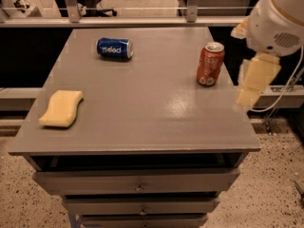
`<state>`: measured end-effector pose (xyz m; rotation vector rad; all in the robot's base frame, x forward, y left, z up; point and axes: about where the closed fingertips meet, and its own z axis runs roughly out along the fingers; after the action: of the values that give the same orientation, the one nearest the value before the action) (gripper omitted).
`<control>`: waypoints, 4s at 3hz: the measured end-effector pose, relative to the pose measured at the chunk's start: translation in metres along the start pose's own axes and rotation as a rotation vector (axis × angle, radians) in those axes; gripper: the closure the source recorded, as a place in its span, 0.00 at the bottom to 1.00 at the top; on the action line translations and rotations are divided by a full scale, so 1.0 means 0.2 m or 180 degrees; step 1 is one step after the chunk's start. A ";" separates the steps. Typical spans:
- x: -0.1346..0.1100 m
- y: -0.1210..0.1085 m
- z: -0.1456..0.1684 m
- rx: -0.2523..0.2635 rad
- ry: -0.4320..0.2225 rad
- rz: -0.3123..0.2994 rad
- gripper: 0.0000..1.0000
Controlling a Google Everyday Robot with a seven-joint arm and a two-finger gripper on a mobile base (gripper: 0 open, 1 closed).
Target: Place pepsi can upright
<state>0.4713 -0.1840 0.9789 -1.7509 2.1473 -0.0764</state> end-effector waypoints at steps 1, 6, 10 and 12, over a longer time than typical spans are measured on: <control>-0.30 -0.22 0.10 0.0092 -0.0253 -0.0139 0.00; -1.41 -0.81 0.78 0.0135 -0.1195 0.0189 0.00; -1.70 -0.95 1.39 -0.0120 -0.0572 0.0381 0.00; -1.62 -1.02 1.44 -0.0077 -0.0312 0.0390 0.42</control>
Offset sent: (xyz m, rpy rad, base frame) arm 0.1827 0.2121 0.0423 0.2339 -0.1607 0.1832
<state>0.8044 0.1334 0.8447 -1.5974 2.1865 0.0662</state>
